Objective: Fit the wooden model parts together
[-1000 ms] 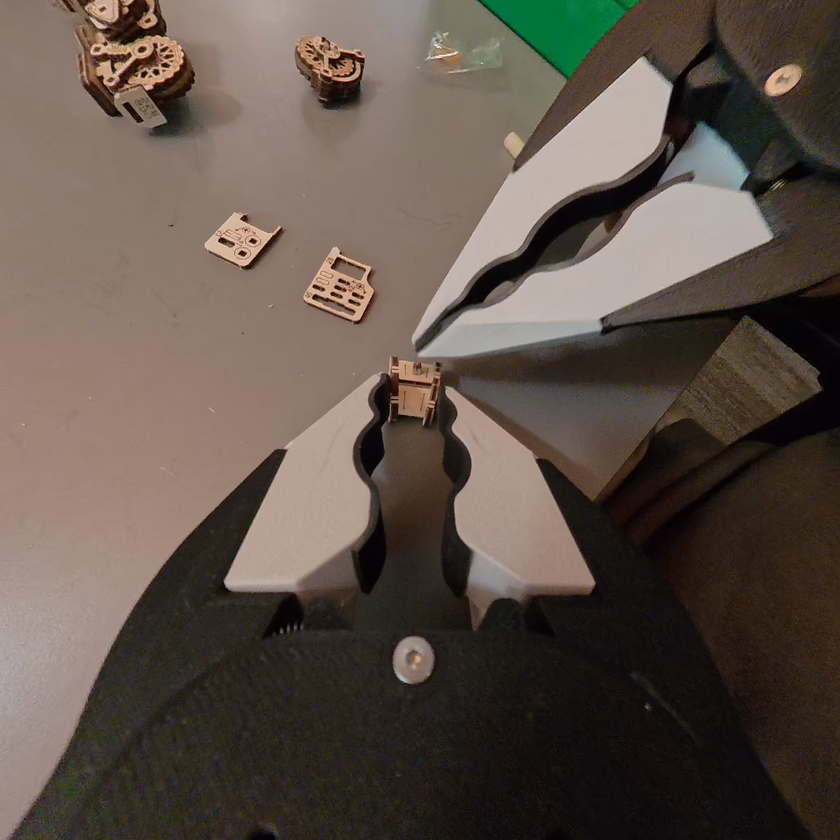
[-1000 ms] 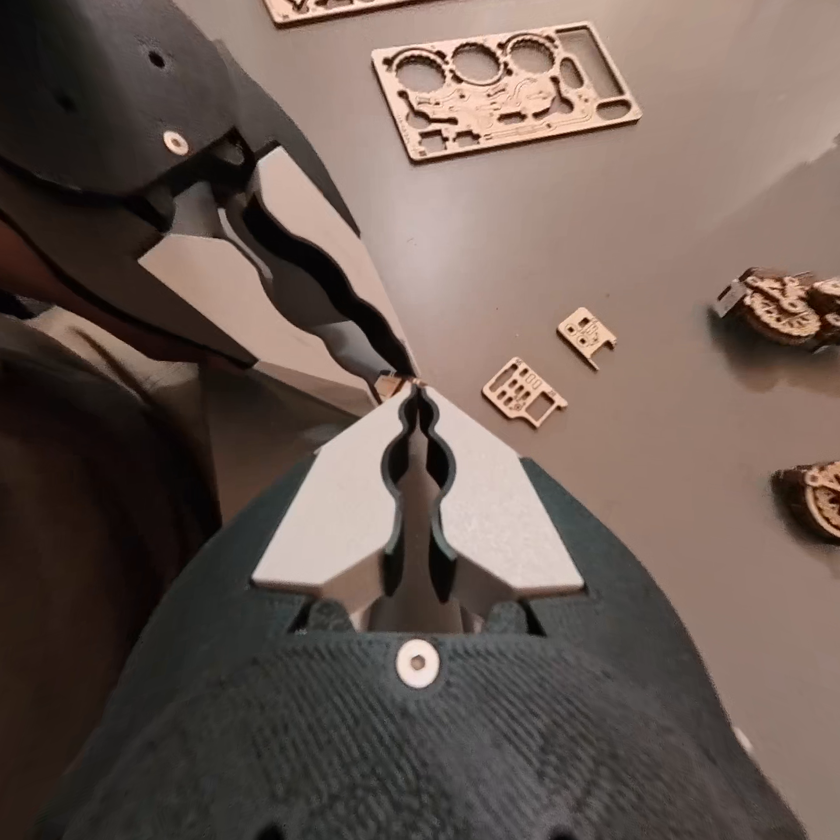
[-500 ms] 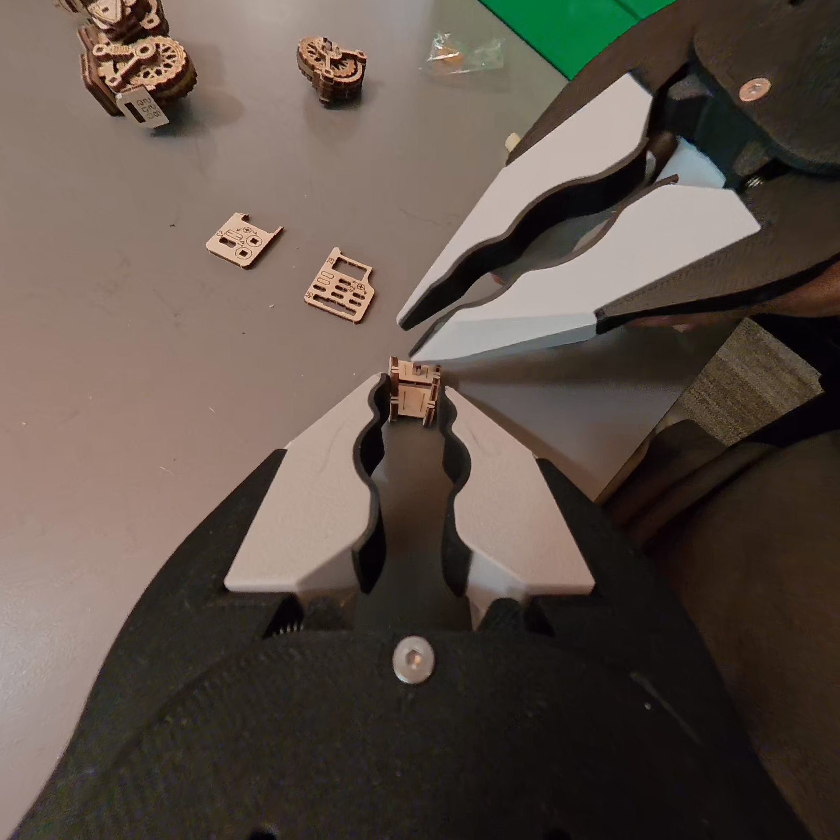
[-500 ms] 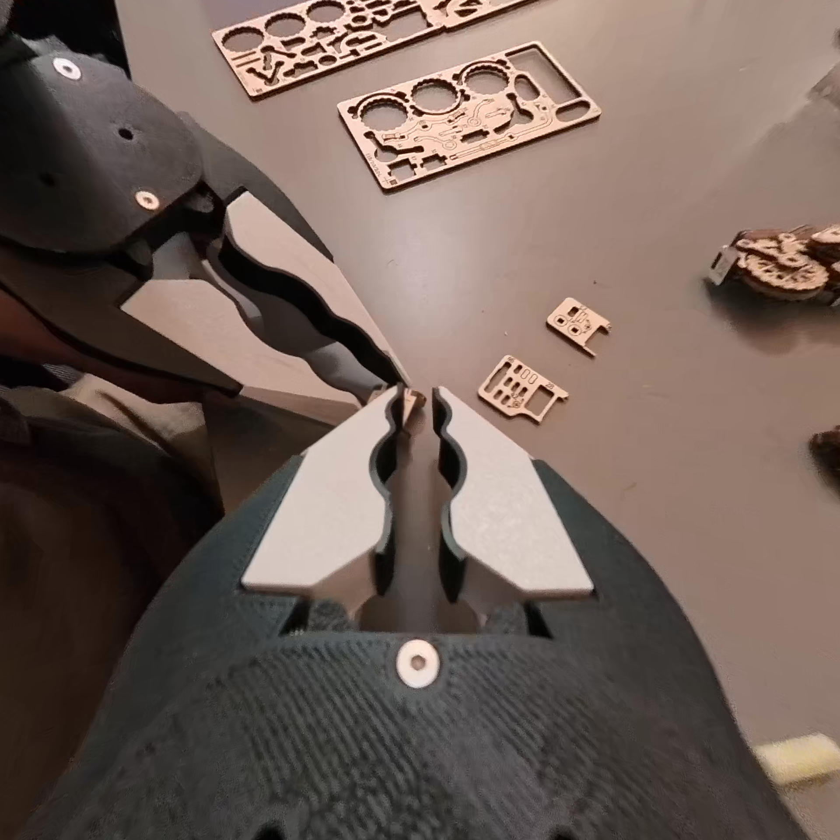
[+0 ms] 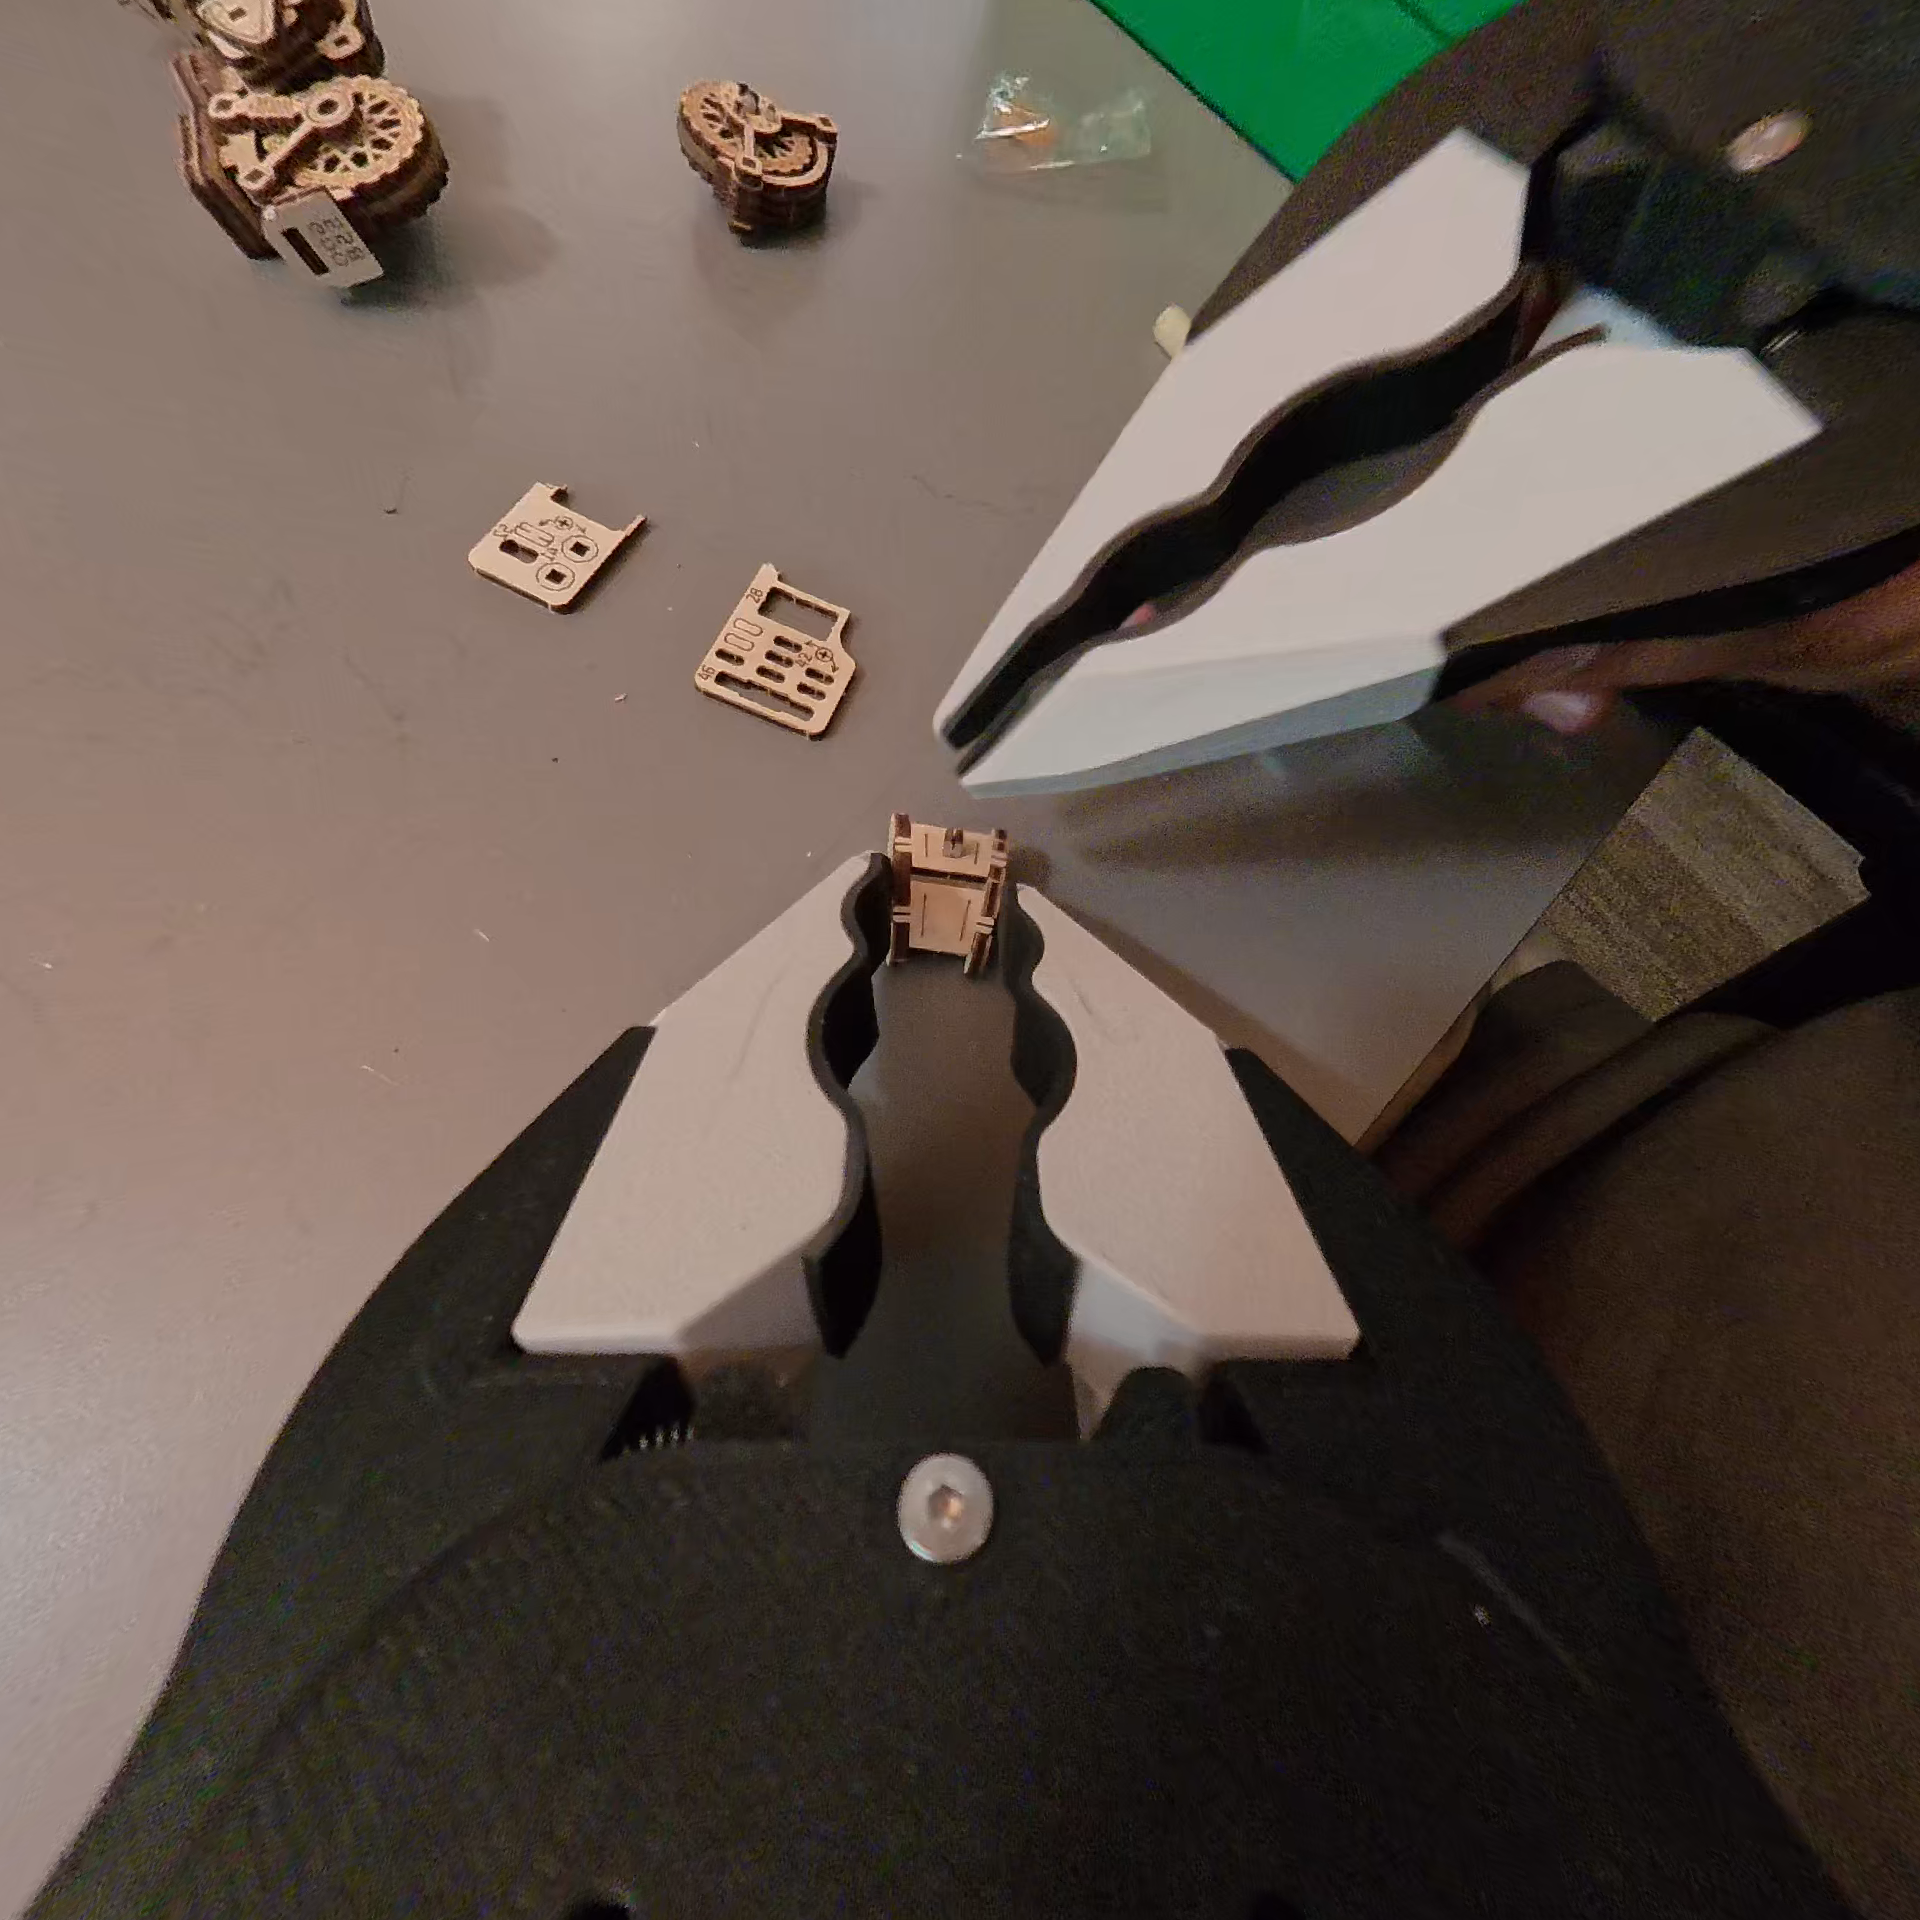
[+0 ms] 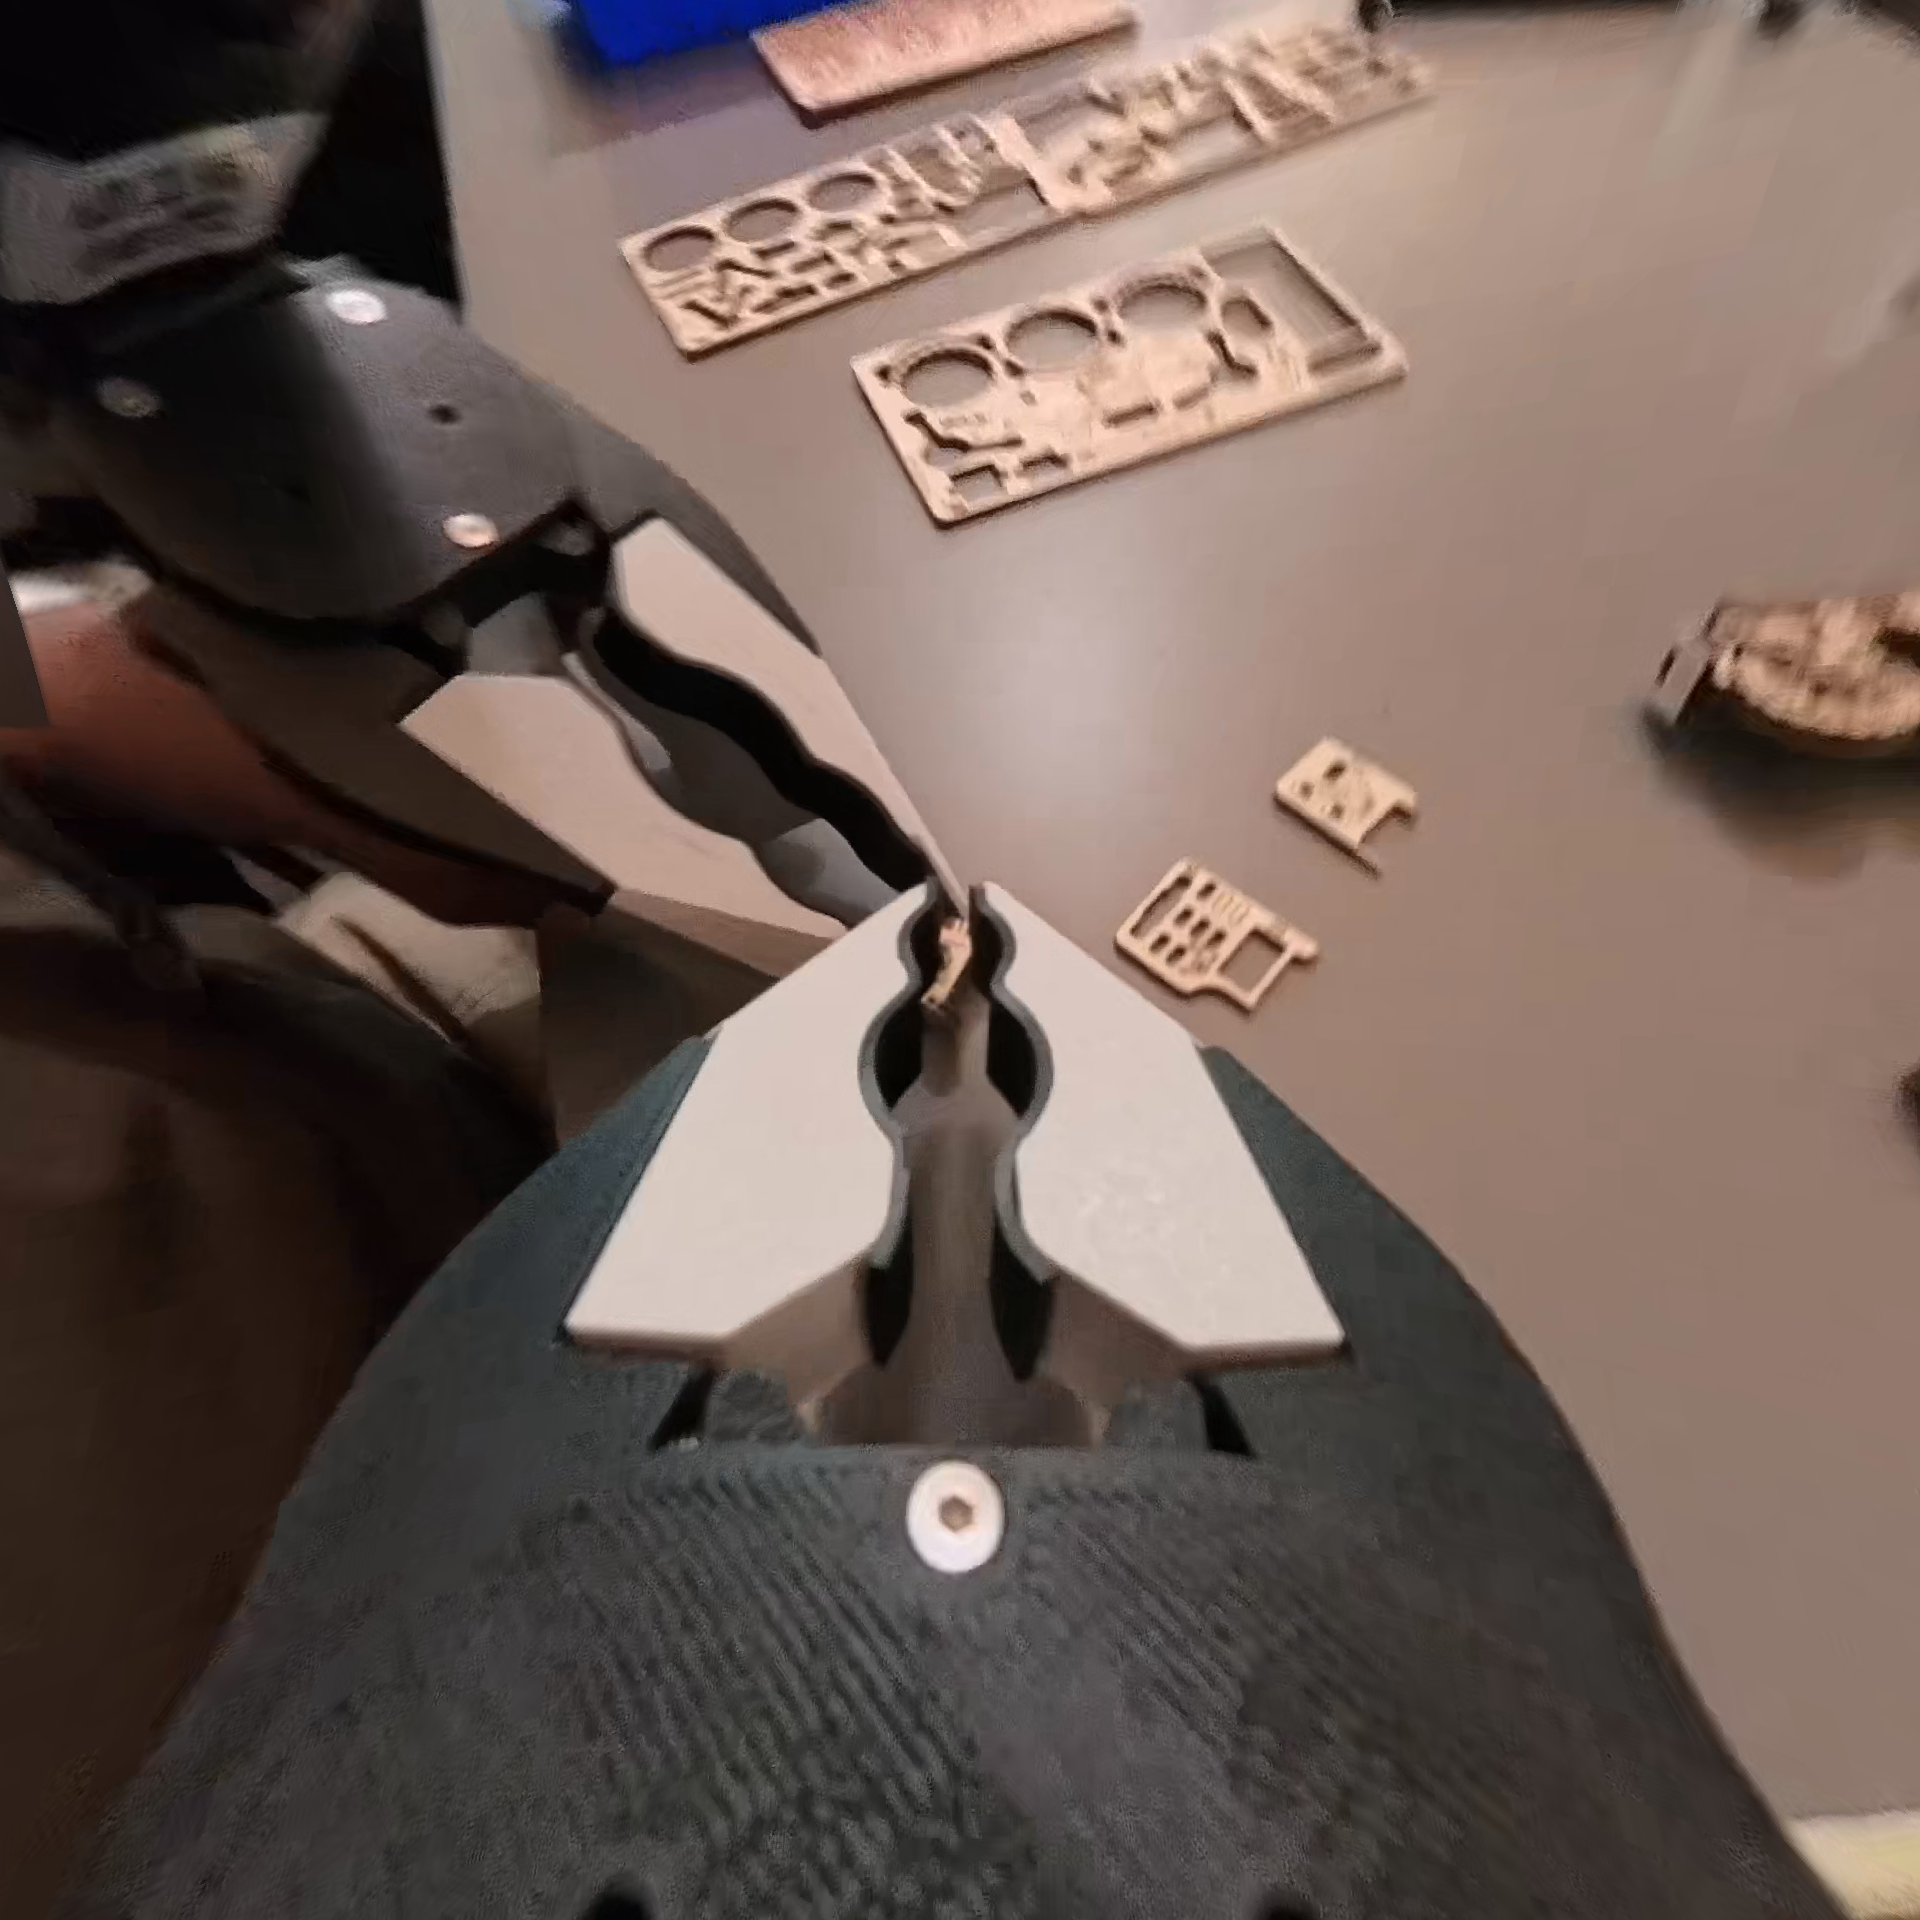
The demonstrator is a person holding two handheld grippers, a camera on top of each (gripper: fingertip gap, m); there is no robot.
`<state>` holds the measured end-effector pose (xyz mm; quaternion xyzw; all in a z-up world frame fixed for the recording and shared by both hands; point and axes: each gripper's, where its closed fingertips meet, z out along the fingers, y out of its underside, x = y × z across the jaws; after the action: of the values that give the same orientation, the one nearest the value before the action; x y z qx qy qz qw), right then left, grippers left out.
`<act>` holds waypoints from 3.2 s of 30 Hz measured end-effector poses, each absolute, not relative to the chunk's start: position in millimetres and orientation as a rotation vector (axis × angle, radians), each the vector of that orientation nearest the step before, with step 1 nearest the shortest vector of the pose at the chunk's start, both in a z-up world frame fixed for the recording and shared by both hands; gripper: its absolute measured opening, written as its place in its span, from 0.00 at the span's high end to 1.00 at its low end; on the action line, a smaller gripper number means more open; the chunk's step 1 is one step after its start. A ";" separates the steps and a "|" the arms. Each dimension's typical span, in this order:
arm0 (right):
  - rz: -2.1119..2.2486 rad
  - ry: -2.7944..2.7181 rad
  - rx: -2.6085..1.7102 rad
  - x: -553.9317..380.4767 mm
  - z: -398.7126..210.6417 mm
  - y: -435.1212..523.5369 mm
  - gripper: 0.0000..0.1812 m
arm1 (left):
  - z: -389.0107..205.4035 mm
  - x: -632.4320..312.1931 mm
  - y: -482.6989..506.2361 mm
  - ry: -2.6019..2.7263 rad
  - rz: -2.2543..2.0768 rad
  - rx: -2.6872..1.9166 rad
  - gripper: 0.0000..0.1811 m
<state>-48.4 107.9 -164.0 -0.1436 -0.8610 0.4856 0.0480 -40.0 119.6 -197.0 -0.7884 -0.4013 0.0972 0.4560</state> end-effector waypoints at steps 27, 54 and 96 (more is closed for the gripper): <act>0.779 -2.636 1.206 -24.4 -189.4 117.7 0.91 | -198.2 -27.7 122.6 -0.764 0.108 -2.136 0.89; 0.779 -2.704 1.138 -24.4 -189.4 115.1 0.93 | -198.3 -29.3 121.3 -0.791 0.100 -2.119 0.89; 1.768 -2.560 -0.928 -44.0 -160.6 112.7 1.00 | -198.5 -33.9 117.2 -0.871 0.183 -2.063 0.89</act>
<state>-44.0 112.7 -160.6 -0.2856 -0.7874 0.5438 -0.0523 -33.9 117.2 -198.5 -0.8277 -0.3496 0.0735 0.4327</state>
